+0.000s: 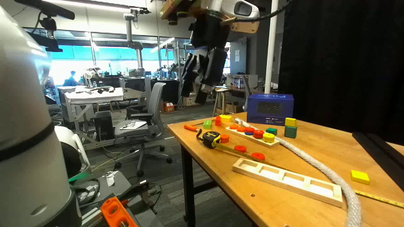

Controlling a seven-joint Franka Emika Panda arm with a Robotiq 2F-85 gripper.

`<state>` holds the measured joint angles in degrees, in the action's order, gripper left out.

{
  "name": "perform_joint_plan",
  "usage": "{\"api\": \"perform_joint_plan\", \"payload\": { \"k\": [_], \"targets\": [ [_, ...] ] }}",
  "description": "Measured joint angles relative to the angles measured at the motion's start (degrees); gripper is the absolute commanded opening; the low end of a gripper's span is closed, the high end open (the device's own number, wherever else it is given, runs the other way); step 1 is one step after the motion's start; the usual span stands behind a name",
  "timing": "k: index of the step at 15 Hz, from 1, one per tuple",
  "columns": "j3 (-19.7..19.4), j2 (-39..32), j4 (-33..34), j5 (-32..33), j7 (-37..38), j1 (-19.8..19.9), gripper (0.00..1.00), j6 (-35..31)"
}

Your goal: Put the green block on the orange block

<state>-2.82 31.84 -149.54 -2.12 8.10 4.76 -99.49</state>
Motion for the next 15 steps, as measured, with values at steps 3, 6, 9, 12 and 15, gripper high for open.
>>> {"api": "perform_joint_plan", "payload": {
  "k": [3, 6, 9, 12, 15],
  "targets": [
    [0.0, 0.03, 0.01, 0.0, 0.0, 0.0, 1.0, -0.01],
    [0.0, 0.03, 0.02, 0.0, 0.0, 0.0, 1.0, -0.01],
    [0.05, -0.09, -0.04, 0.0, -0.04, 0.0, 1.0, -0.01],
    [1.02, -1.16, -0.04, 0.11, -1.06, -0.62, 1.0, -1.89],
    [3.48, -4.34, 0.15, 0.47, -3.78, -3.28, 1.0, -6.57]
  ]
}}
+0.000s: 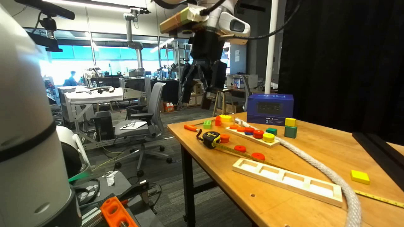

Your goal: Put the green block on the orange block

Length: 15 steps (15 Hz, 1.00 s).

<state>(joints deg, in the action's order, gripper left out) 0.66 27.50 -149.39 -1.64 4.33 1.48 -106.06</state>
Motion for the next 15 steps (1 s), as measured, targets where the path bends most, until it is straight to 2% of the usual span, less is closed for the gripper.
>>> {"api": "perform_joint_plan", "payload": {
  "k": [7, 15],
  "targets": [
    [4.14, -11.42, 2.56, 0.24, -8.49, -6.8, 1.0, -12.89],
    [7.01, -22.12, 11.7, 0.4, -18.73, -10.66, 1.0, -16.99]
  ]
}}
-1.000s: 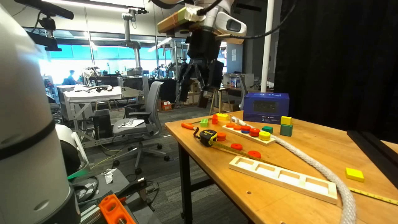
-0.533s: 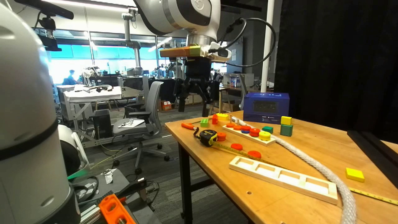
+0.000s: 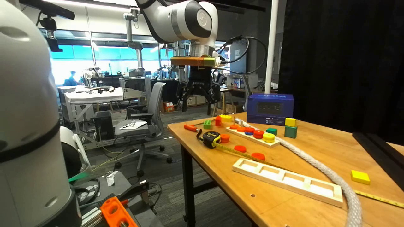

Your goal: Put the green block on the orange block

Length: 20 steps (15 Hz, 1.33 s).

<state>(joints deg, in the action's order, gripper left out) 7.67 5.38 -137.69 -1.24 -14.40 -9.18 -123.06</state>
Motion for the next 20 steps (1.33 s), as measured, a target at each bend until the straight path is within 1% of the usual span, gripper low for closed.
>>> {"api": "perform_joint_plan", "payload": {
  "k": [4, 8, 15, 20],
  "targets": [
    [1.73, -4.14, 4.16, 0.93, -3.18, -1.13, 1.0, -3.43],
    [2.28, -9.33, 8.96, 1.05, -6.94, -1.26, 1.0, -6.77],
    [2.52, -18.59, 18.14, 1.04, -12.7, -0.78, 1.0, -7.66],
    [3.73, -22.84, 21.65, 0.33, -15.72, -0.2, 1.0, -7.94]
  ]
}}
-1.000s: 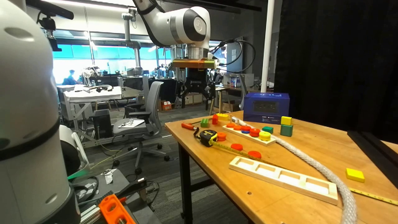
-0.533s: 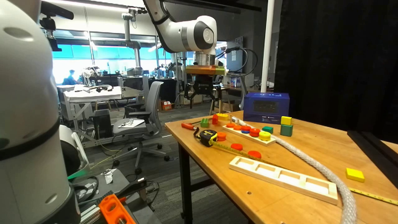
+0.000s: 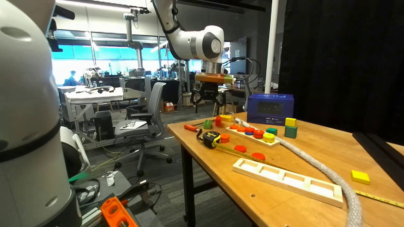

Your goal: Put the green block on the orange block

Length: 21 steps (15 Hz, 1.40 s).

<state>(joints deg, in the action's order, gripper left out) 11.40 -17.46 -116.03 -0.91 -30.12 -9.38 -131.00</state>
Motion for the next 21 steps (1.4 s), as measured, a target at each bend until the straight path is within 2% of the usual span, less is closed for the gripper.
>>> {"api": "perform_joint_plan", "payload": {
  "k": [6, 21],
  "targets": [
    [1.98, -3.61, 2.5, -2.27, -1.97, 1.28, 1.0, -0.13],
    [2.17, -10.5, 7.25, -2.64, -2.91, 3.58, 1.0, -0.2]
  ]
}}
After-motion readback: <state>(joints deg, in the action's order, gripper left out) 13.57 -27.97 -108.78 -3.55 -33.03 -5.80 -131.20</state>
